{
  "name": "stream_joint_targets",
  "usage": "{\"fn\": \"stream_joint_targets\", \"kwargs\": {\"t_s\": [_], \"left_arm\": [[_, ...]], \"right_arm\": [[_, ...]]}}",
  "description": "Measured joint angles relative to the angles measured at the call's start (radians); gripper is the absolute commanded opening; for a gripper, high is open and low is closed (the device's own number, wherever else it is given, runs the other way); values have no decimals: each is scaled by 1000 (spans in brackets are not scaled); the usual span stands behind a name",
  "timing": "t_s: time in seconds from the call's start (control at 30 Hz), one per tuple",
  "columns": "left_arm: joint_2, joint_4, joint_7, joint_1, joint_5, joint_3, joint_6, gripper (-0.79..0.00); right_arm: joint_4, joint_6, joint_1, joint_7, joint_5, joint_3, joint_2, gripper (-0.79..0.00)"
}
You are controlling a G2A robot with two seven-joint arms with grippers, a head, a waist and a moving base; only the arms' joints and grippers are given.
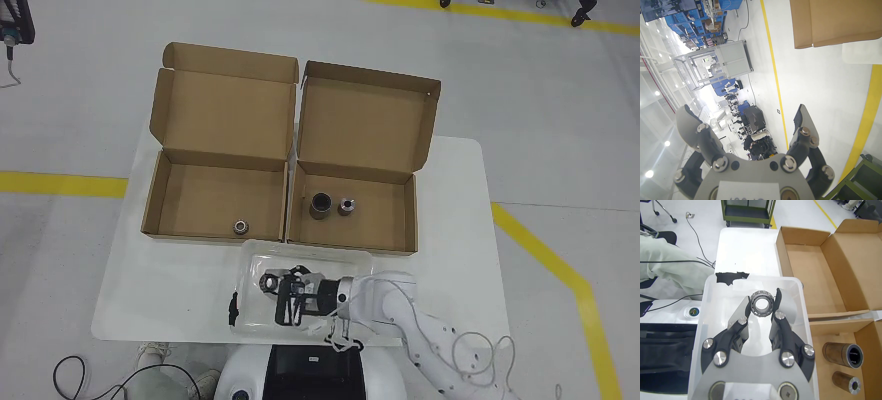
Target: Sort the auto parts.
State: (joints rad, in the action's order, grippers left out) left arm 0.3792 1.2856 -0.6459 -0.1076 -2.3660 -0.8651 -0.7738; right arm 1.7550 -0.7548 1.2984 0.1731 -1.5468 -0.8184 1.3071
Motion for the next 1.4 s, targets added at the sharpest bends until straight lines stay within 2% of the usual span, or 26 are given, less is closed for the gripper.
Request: {"fn": "stream_joint_targets", "kwargs": {"t_s": [0.77,1.17,1.4], "left_arm": [[0,0,0,0,0,0,0,0],[0,0,0,0,0,0,0,0],[0,0,0,0,0,0,0,0]], "right_arm": [[-52,37,-131,-449,132,21,24,-785],[-54,38,-266,-582,248,40,59,-785],[-81,60,-354,-580,328,42,84,-785]]}}
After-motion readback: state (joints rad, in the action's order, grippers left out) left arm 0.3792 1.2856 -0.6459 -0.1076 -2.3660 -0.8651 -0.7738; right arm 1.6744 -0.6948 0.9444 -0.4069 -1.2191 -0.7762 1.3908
